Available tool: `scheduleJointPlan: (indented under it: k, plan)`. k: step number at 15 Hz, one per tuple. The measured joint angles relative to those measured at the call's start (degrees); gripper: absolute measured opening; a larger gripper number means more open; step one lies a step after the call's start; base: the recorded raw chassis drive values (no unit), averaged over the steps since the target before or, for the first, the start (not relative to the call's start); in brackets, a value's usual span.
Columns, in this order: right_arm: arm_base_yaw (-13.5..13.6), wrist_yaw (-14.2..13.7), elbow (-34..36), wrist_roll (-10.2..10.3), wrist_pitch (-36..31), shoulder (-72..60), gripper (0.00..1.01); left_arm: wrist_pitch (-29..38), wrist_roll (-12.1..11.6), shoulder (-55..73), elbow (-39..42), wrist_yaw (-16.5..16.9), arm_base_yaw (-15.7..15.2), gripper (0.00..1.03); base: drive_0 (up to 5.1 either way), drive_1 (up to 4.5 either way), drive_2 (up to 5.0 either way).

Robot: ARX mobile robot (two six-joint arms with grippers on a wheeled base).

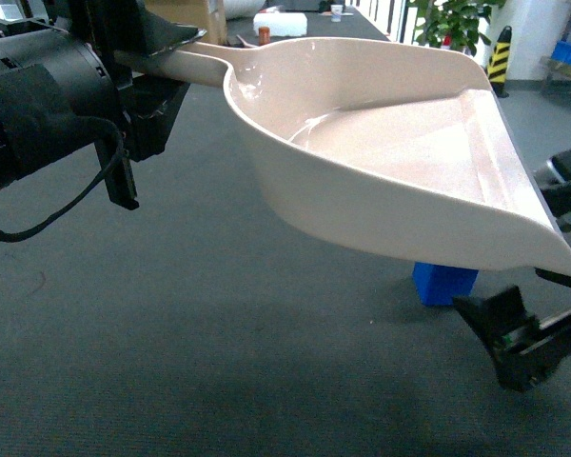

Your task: Place part in tray to right shelf

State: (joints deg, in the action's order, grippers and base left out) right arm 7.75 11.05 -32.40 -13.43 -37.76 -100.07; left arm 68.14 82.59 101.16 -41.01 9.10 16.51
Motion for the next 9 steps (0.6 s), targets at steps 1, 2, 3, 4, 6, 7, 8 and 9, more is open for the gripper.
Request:
scheduleJointPlan:
  k: [1, 2, 3, 4, 6, 7, 8, 9]
  plan:
    - [1.01, -1.07, -2.60, 0.63, -0.13, -2.47, 0.98, 0.00, 0.00, 0.00, 0.00, 0.00, 0.00, 0.17, 0.0, 0.00, 0.0]
    - [1.70, -1.86, -4.87, 1.46, -0.02, -4.39, 0.98, 0.00, 0.02, 0.00, 0.00, -0.15, 0.00, 0.17, 0.0, 0.00, 0.0]
    - [2.12, -2.93, -7.32, 2.40, -0.02, -6.54, 0.98, 0.04, 0.02, 0.00, 0.00, -0.52, -0.13, 0.17, 0.0, 0.00, 0.0]
    - [2.80, -3.32, -9.31, 3.37, 0.57, -8.15, 0.98, 0.02, 0.02, 0.00, 0.00, -0.74, -0.17, 0.16, 0.0, 0.00, 0.0]
    - [4.22, -4.94, -13.77, 5.31, 1.97, -11.85, 0.98, -0.02, 0.02, 0.00, 0.00, -0.11, -0.17, 0.16, 0.0, 0.00, 0.0]
    - [5.14, -5.84, -16.31, 6.99, 3.41, -13.60, 0.98, 0.02, 0.04, 0.00, 0.00, -0.09, -0.04, 0.16, 0.0, 0.00, 0.0]
    - [5.90, -7.26, -17.99, 9.22, 3.37, -14.95, 0.97, 0.00, 0.02, 0.00, 0.00, 0.07, 0.17, 0.16, 0.0, 0.00, 0.0]
    - [6.56, -8.07, -18.64, 10.45, 2.99, -15.41, 0.89, 0.00, 0.02, 0.00, 0.00, 0.09, 0.22, 0.16, 0.0, 0.00, 0.0]
